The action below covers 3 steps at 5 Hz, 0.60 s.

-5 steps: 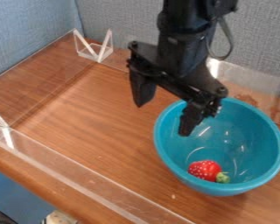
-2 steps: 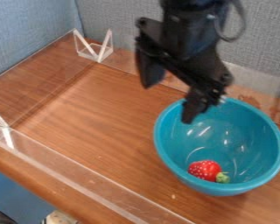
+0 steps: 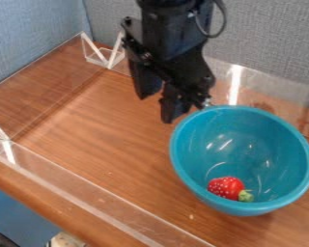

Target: Put the strawberry in the blue bowl

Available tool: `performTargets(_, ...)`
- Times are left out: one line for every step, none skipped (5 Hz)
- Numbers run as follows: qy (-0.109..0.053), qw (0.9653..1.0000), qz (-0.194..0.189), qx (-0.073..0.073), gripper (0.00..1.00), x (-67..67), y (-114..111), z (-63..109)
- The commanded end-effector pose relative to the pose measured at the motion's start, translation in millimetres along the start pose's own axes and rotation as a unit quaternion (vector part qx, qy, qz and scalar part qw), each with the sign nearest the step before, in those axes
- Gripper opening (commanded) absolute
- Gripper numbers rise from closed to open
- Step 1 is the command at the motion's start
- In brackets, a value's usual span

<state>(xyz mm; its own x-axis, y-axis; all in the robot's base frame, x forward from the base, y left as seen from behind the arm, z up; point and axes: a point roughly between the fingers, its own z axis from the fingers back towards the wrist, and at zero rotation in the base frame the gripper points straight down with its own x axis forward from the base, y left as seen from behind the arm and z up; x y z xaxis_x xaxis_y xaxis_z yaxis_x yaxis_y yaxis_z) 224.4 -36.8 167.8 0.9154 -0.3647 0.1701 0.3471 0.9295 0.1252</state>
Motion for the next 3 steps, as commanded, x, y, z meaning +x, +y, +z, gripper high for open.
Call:
performTargets(-0.022, 0.9995, -0.021, -0.003, 1.0, 14.6, 1.7, 3.0)
performTargets(-0.023, 0.9987, -0.043, -0.012, 1.0, 21.4, 0.7, 1.2)
performTargets(-0.018, 0.9996, -0.021, -0.01, 1.0, 25.3, 10.8, 5.6)
